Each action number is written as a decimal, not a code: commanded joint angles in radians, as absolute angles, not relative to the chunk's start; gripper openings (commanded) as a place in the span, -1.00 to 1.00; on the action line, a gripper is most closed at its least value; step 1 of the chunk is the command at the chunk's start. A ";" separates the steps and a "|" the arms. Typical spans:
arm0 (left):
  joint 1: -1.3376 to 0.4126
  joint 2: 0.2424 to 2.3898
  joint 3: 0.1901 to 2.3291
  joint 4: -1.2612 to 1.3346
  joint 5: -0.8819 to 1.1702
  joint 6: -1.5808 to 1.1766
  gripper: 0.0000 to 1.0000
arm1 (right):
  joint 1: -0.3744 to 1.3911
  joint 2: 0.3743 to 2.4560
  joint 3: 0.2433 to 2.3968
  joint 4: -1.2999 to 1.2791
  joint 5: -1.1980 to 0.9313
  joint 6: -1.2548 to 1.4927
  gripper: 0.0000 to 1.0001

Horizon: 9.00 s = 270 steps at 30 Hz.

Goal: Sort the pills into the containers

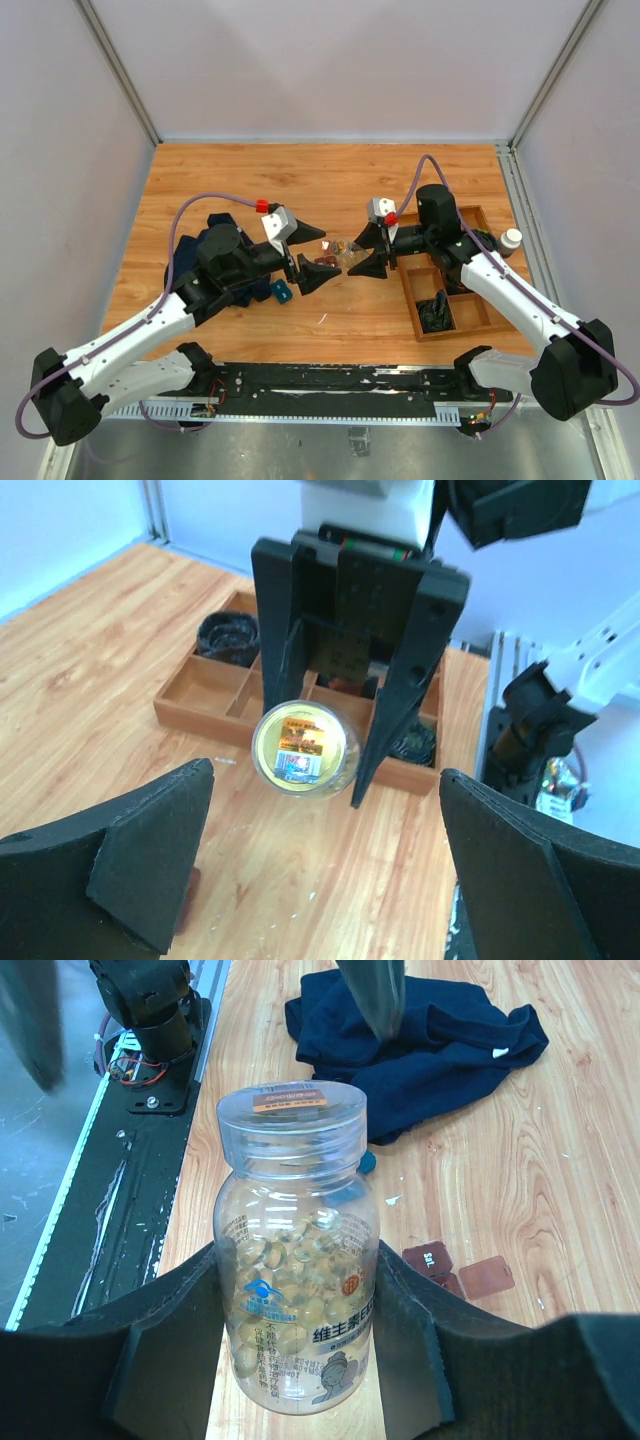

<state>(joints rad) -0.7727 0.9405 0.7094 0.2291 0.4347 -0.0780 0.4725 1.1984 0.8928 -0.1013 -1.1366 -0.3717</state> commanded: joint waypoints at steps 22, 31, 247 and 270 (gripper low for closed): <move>-0.979 0.898 0.834 0.015 -0.346 -0.575 0.80 | 0.459 1.190 0.922 -0.077 -1.144 -0.374 -0.97; -1.001 0.975 0.883 0.019 -0.315 -0.583 0.70 | 0.460 1.195 0.922 -0.081 -1.138 -0.376 -0.97; -1.195 1.152 0.968 0.034 -0.572 -0.413 -0.39 | 0.460 1.184 0.931 -0.086 -1.093 -0.361 -0.96; -0.721 1.135 0.867 0.152 0.616 0.029 -0.65 | 0.459 1.149 0.917 -0.069 -1.223 -0.373 -0.99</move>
